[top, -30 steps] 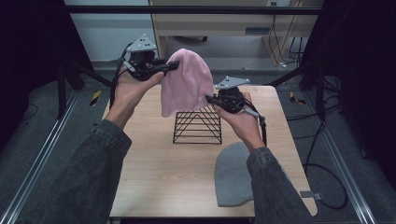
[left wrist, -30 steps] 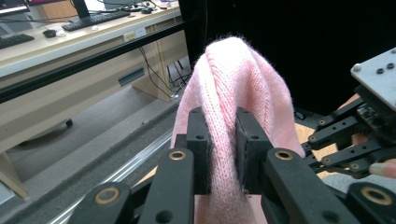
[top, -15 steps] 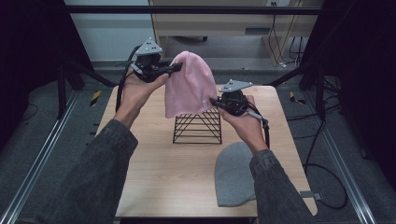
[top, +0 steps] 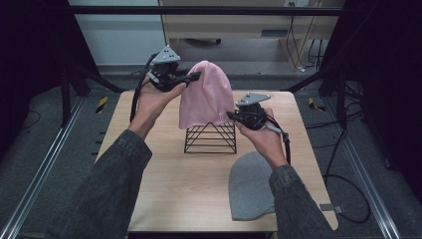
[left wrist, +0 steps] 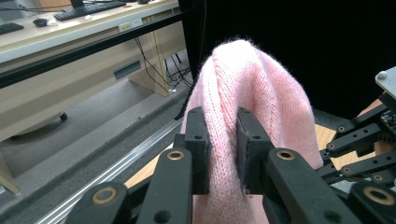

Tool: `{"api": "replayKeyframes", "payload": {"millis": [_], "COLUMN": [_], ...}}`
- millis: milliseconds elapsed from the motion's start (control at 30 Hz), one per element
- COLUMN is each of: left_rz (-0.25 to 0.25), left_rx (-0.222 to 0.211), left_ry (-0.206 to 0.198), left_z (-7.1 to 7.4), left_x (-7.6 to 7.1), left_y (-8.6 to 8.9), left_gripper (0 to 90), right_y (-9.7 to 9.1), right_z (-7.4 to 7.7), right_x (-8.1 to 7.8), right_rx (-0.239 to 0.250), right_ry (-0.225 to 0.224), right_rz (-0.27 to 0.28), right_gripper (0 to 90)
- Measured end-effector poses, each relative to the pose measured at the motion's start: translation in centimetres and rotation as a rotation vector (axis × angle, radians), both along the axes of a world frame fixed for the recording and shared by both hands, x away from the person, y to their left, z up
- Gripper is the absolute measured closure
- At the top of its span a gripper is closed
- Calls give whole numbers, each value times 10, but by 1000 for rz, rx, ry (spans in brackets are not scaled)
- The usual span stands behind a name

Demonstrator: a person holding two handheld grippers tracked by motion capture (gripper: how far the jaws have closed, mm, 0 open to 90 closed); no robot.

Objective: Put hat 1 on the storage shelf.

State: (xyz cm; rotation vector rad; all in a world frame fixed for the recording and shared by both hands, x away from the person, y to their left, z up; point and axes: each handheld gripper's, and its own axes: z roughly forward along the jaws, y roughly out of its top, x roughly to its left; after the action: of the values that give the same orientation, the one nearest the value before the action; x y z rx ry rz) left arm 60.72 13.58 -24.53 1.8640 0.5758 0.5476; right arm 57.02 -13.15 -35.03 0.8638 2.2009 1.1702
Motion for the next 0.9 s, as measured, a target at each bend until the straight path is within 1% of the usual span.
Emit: {"api": "replayKeyframes", "payload": {"millis": [100,133,233,300,333,433,533,667,733,767,833,867,900], "left_rz": [-3,-4,-8,-12,-11,-15,-27,-24,-26,-27,-22,-23,-22], "left_rx": [-5,-5,-15,-21,-25,-26,-41,-25,-20,-11,5,7,-3], "left_ry": [7,9,21,27,31,39,48,38,46,49,63,67,72], "left_z": [-2,-4,-10,-13,-14,-17,-18,-19,-22,-24,-29,-32,-34], "left_x": [0,-1,-3,-4,-4,-6,-9,-11,-9,-8,-6,-5,-5], "left_y": [0,-1,-1,-1,-1,-2,-2,-4,-5,-6,-7,-7,-7], "left_gripper": [767,766,764,762,762,762,761,760,756,753,751,750,750], "right_y": [-1,-2,-5,-6,-6,-7,-10,-13,-14,-14,-14,-14,-14], "right_z": [-2,-3,-8,-11,-11,-13,-12,-13,-14,-17,-20,-22,-25], "right_x": [-1,-2,-2,-1,-1,-1,-3,-5,-5,-6,-6,-6,-7], "right_rx": [-3,-11,-9,-13,-13,-34,-31,-23,-26,-38,-43,-46,-49], "right_ry": [-1,0,11,16,16,13,8,5,7,13,17,23,30], "right_rz": [-2,-8,-23,-22,-22,-29,-35,-39,-40,-41,-42,-43,-40], "right_gripper": [831,831,831,831,831,831,831,830,830,829,828,828,827]}}
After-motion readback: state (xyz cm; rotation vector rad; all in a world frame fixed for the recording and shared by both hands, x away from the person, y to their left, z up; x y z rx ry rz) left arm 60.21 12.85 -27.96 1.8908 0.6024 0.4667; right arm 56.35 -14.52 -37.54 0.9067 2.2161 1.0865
